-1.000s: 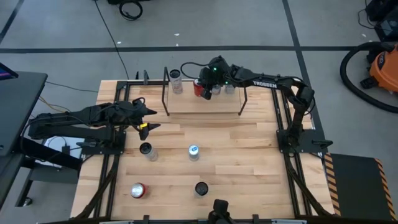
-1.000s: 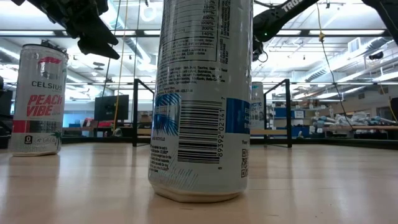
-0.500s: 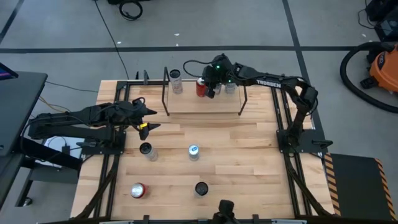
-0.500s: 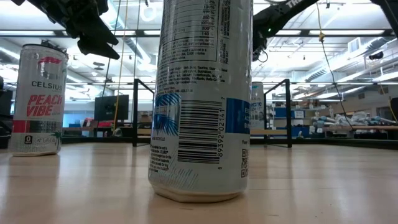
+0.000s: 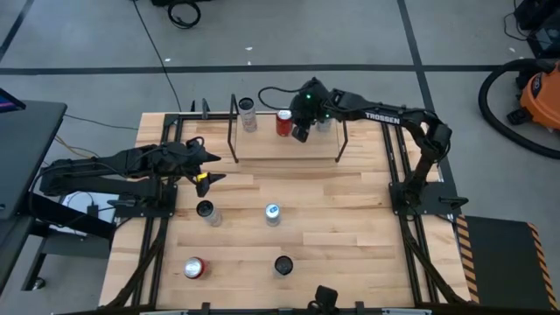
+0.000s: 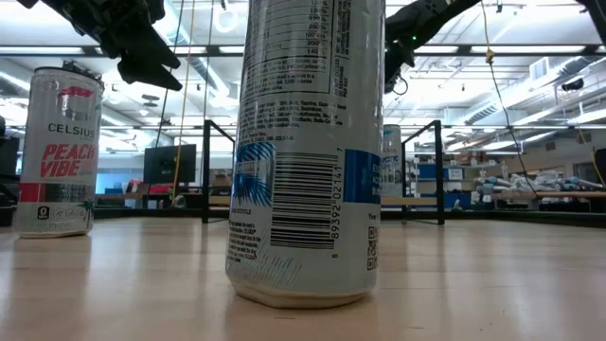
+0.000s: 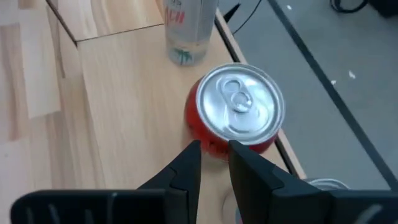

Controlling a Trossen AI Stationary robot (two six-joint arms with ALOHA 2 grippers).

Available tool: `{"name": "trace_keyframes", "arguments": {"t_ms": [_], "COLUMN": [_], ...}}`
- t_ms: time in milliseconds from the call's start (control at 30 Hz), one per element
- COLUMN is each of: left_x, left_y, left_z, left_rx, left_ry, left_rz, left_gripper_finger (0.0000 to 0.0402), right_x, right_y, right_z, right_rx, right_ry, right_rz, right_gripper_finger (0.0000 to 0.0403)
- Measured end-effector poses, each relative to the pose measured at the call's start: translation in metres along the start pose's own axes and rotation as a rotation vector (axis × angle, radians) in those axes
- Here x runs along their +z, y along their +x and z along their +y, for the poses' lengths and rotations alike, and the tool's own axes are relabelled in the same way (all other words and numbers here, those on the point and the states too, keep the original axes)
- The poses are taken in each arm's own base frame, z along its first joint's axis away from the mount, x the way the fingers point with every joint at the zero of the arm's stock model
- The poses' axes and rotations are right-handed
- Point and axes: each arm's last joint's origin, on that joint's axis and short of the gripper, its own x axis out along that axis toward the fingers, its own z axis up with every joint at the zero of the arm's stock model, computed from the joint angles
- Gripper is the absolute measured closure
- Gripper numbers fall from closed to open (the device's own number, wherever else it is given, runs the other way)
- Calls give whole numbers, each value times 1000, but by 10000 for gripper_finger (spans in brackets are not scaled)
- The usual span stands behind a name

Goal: Place canned beverage on shelf
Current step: Adjust the soda cans on the shelf

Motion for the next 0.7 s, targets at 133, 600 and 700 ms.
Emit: {"name": "trace_keyframes", "arguments": {"t_ms": [133,600,700], "left_x": [0,0,0], "left_y": [0,0,0], "left_z": [0,0,0], "left_rx": [0,0,0], "left_ry": [-3,-4,-4], "left_rz": [0,0,0], "left_gripper_finger": [90,90,90], "right_x": [-3,-2,-2], "right_y": [8,16,16], "right_z": [0,-1,-1], "right_rx": [-13,-23,-23], "right_ry": [6,6,5], "right_rz": [23,1,-2], "right_gripper_finger": [312,312,312]}}
